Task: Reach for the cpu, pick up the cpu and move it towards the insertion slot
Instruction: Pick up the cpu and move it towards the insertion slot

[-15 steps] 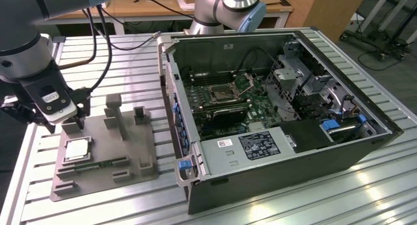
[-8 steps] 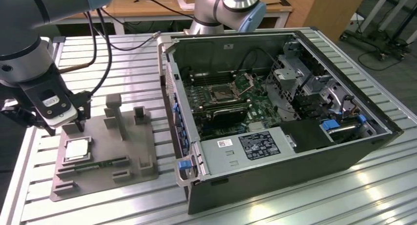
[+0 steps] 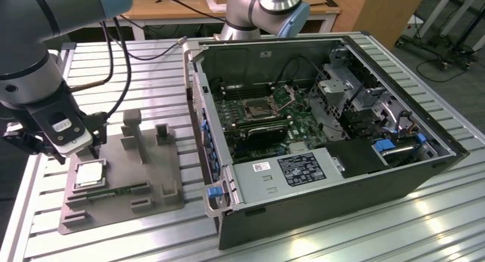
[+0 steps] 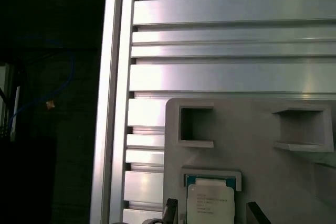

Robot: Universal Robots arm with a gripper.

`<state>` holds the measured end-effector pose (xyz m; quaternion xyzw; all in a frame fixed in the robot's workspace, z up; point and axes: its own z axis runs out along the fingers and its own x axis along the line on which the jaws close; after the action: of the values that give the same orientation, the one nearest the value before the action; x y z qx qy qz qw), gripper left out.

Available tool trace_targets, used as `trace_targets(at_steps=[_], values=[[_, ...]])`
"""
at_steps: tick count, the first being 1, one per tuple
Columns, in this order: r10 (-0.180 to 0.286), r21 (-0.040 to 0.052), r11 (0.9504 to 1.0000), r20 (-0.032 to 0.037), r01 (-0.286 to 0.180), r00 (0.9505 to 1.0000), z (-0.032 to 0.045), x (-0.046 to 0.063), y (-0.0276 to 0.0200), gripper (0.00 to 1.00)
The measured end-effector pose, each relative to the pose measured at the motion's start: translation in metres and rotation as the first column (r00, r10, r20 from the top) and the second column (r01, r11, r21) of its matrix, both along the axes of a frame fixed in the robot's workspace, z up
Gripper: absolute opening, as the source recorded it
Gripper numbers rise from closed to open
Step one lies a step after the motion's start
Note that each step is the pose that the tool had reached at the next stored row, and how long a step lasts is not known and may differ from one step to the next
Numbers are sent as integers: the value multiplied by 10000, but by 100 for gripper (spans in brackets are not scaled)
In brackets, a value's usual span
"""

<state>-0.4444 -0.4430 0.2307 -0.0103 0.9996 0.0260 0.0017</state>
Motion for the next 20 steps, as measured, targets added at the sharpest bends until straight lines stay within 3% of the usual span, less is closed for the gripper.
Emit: trace_targets(at_steps=[12,14,15,20], values=[[8,-57,10000,0,-8,10000,-198,1,-18,61],[7,-61,10000,1,-7,10000,-236,1,-21,62],[6,-60,10000,2,-6,10000,-254,1,-23,68],[-22,-60,10000,2,22,10000,-345,3,-55,68]])
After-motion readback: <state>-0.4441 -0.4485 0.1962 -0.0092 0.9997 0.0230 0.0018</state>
